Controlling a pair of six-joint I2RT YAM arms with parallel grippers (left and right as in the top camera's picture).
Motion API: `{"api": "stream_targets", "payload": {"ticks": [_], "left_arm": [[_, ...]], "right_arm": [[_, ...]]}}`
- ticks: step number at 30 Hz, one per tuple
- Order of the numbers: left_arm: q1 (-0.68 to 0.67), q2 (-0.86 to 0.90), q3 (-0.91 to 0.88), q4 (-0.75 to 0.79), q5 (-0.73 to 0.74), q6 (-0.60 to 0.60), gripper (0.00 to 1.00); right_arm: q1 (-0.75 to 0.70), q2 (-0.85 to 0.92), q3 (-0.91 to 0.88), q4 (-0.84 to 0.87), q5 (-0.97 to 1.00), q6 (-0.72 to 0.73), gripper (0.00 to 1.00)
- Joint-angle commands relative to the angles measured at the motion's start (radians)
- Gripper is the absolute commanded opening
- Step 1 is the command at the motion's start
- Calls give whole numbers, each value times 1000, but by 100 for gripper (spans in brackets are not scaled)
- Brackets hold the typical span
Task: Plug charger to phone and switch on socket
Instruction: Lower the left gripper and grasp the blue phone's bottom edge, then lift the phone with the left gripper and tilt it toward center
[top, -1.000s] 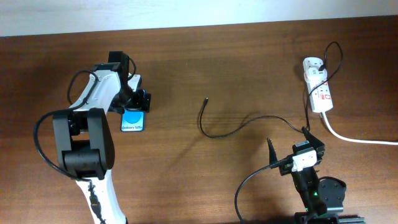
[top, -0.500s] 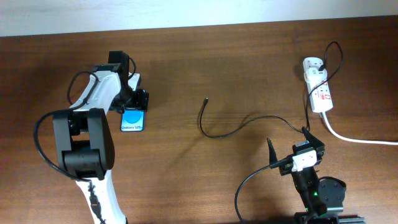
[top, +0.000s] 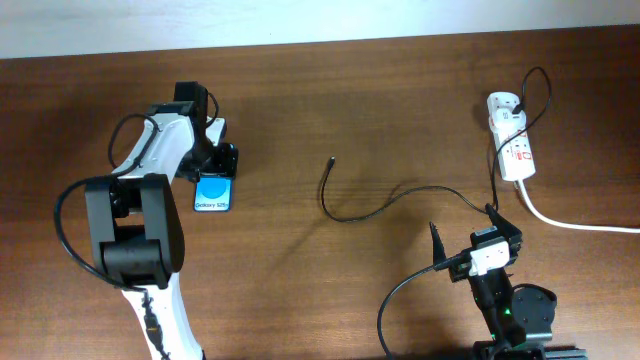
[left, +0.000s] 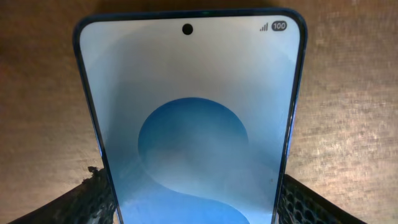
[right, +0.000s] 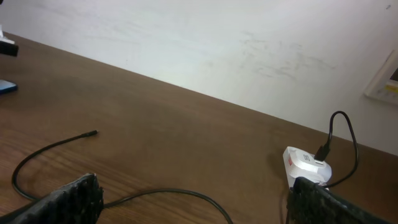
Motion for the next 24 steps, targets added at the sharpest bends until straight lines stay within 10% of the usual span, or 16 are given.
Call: {"api": "stream_targets", "payload": {"ticks": [1,24], "left_arm": [[0,11,69,-60,31,-7,80],[-1,-45,285,-227,82,-49,68]], "right_arm": [[6,-8,-9,-2,4,4,99],[6,-8,-9,-2,4,4,99]]}}
